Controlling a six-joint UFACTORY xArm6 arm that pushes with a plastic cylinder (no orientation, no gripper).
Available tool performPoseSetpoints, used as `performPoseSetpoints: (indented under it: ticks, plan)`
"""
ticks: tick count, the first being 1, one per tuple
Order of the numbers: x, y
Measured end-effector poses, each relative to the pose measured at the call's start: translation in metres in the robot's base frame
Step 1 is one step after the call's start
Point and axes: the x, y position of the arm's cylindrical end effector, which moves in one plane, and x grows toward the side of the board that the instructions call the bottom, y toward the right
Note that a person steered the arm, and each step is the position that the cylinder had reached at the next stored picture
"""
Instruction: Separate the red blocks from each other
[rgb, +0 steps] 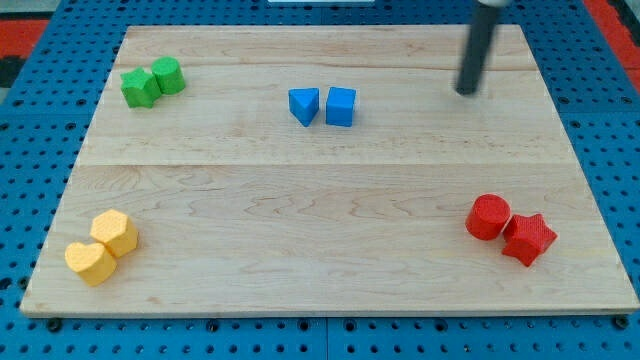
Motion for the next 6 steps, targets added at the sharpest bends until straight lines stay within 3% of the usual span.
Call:
performPoseSetpoints:
  ticks: [1,2,3,4,5,6]
  plan:
    - [0.115,0.055]
    - [0.137,0.095]
    - [0.145,0.025]
    - [0.145,0.038]
    - [0.186,0.090]
    - [0.182,0.013]
